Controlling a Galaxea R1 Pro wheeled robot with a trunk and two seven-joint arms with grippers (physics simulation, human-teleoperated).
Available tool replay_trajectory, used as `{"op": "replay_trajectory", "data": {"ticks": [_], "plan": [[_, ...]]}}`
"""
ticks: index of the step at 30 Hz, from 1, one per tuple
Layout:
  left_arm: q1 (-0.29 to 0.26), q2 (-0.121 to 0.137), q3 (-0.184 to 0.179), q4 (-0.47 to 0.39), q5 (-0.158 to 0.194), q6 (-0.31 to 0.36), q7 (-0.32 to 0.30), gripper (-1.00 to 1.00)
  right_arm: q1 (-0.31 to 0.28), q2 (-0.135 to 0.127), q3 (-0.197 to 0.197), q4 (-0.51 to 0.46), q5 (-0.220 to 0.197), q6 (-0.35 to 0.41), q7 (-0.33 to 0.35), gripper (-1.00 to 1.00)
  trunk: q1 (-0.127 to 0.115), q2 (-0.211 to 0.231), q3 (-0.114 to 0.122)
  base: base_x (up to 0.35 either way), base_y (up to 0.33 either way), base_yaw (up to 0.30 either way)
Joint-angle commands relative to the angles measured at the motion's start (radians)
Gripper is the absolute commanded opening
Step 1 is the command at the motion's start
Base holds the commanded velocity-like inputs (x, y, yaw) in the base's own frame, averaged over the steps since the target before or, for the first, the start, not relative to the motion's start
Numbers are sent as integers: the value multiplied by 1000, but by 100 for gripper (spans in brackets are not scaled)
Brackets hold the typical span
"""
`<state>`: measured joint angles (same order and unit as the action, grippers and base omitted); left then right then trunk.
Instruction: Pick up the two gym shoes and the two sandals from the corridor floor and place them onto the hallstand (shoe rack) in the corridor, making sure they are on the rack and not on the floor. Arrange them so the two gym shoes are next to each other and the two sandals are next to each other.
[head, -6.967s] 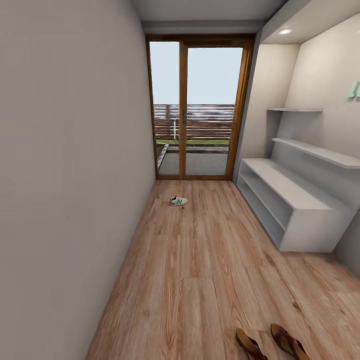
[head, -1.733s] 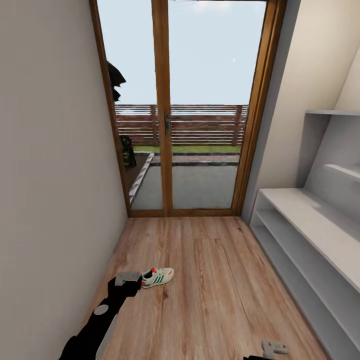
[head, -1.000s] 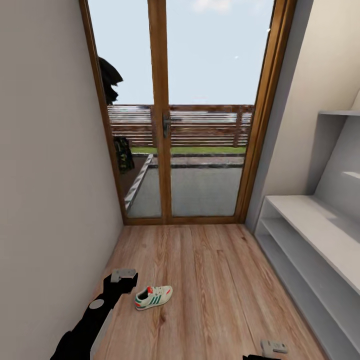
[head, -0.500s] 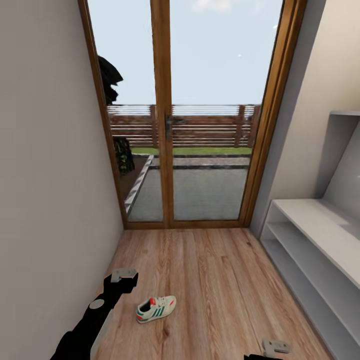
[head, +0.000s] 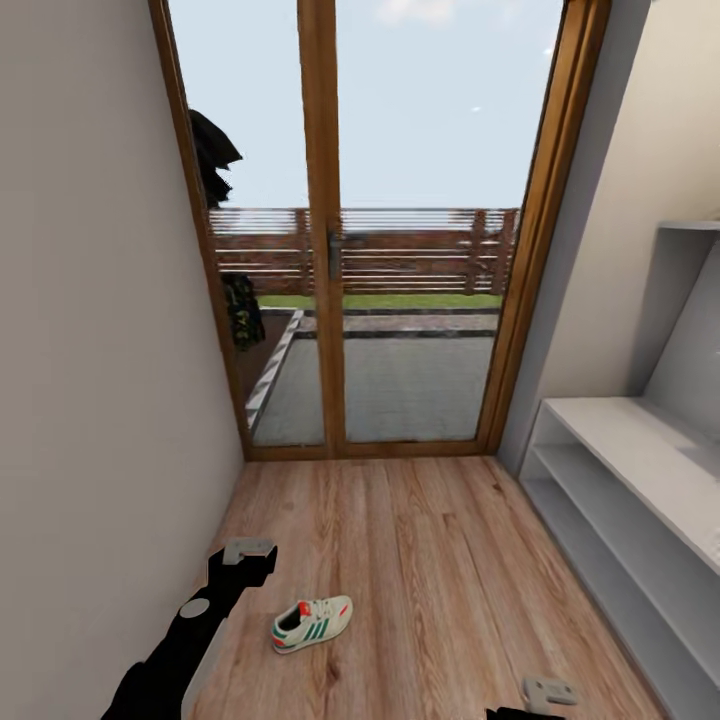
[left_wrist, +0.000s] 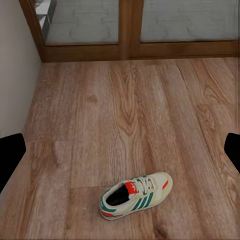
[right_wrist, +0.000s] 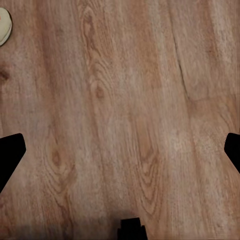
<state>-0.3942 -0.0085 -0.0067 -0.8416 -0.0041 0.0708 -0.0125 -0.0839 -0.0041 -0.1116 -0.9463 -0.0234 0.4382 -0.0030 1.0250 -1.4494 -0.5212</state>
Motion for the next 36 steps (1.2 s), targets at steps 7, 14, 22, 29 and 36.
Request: {"op": "replay_trajectory", "data": {"ticks": [7,14,22,29,36], "plan": [[0,0,0,-1,-1,6,-36,100,0,1,1,-2,-2,5,-1,100,0,-1,-1,1,1,-261],[-1,3,-4,-9,-15,7,-180,100,0,1,1,-2,-1,6,-2,100,0,-1,-1,0,0,-283],[-10,6,-6,-136,-144,105,-344,100,0,1,1,-2,-2,7,-2,100,0,-1,-1,0,0,-53],[-11,37,-5,-149,-277,142,-520,100,0,0,1,-2,-1,7,-3,100,0,-1,-1,0,0,-4],[-11,75,-1,-148,-307,147,-569,100,0,1,0,0,3,7,-6,100,0,-1,-1,0,0,0]]}}
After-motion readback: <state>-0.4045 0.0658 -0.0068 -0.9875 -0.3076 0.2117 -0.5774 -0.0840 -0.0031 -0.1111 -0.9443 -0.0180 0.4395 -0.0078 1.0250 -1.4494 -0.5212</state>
